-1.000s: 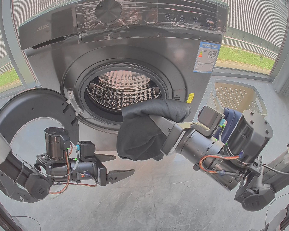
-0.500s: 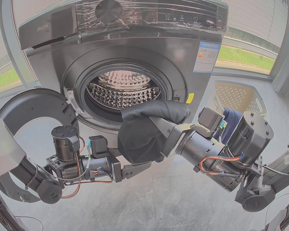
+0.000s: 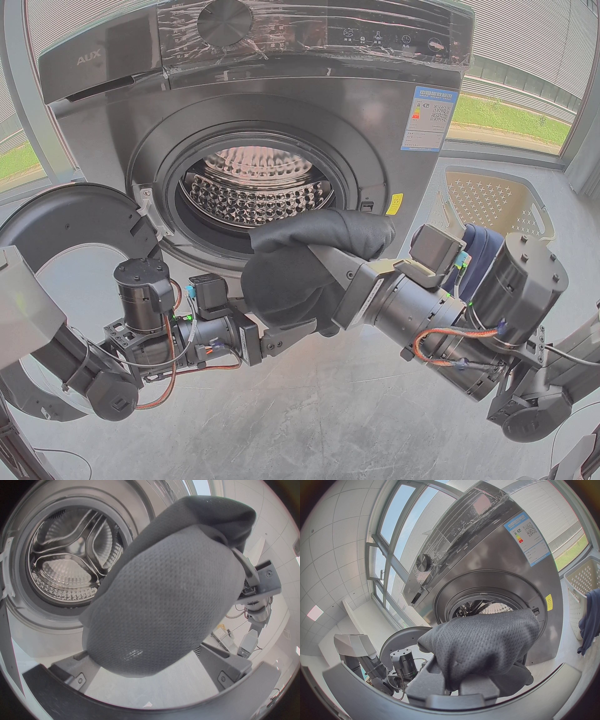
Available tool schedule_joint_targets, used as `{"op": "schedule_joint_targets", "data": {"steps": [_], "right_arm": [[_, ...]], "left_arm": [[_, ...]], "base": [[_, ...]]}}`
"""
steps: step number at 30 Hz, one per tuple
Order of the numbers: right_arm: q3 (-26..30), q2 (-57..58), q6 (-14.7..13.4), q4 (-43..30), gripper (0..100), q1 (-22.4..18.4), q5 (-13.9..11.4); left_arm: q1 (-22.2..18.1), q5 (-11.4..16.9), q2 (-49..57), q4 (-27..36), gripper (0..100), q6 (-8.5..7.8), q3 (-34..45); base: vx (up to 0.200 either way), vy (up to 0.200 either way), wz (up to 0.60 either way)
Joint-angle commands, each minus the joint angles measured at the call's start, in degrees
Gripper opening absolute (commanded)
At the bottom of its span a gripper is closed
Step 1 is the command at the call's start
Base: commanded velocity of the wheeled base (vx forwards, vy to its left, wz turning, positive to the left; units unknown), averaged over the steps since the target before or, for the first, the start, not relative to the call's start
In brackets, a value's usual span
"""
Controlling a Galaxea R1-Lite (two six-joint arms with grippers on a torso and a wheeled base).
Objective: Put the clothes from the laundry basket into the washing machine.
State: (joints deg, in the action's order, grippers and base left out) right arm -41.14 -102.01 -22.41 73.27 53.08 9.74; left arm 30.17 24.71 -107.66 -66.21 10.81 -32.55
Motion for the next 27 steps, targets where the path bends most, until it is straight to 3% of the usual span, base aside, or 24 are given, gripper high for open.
{"op": "schedule_joint_targets", "data": {"steps": [1,4,5,13,20,25,26,27], "right_arm": [[0.01,0.06,-0.01,0.04,0,0.18,0.02],[0.1,0.06,-0.01,0.04,0,0.1,0.02],[0.1,0.06,-0.01,0.04,0,0.1,0.02],[0.71,0.06,0.17,-0.05,0,0.1,-0.07],[2.91,0.15,0.35,0.12,0,0.1,-0.16],[4.05,0.06,0.43,1.53,0,0.1,-0.42],[4.58,0.06,0.43,1.44,100,0.01,-0.78],[5.28,0.15,0.43,1.0,100,0.01,-0.86]], "left_arm": [[0.15,-0.54,-0.27,-0.77,100,0.17,-0.5],[0.41,-0.54,-0.36,-0.94,100,0.09,-0.15],[0.5,-0.54,-0.36,-1.03,0,-0.09,0.03],[2.96,-0.8,1.66,-3.93,0,-0.27,3.02],[7.09,-0.98,2.8,-12.54,0,0.0,8.82],[7.53,-0.89,3.59,-17.11,0,0.17,10.66],[7.45,-0.89,4.12,-17.9,0,0.35,10.58],[7.45,-0.89,4.38,-18.26,0,0.61,10.4]], "base": [[0.0,0.0,0.0],[0.0,0.0,0.0],[0.0,0.0,0.0],[0.0,0.0,0.0],[0.0,0.0,0.0],[0.0,0.0,0.0],[0.0,0.0,0.0],[0.0,0.0,0.0]]}}
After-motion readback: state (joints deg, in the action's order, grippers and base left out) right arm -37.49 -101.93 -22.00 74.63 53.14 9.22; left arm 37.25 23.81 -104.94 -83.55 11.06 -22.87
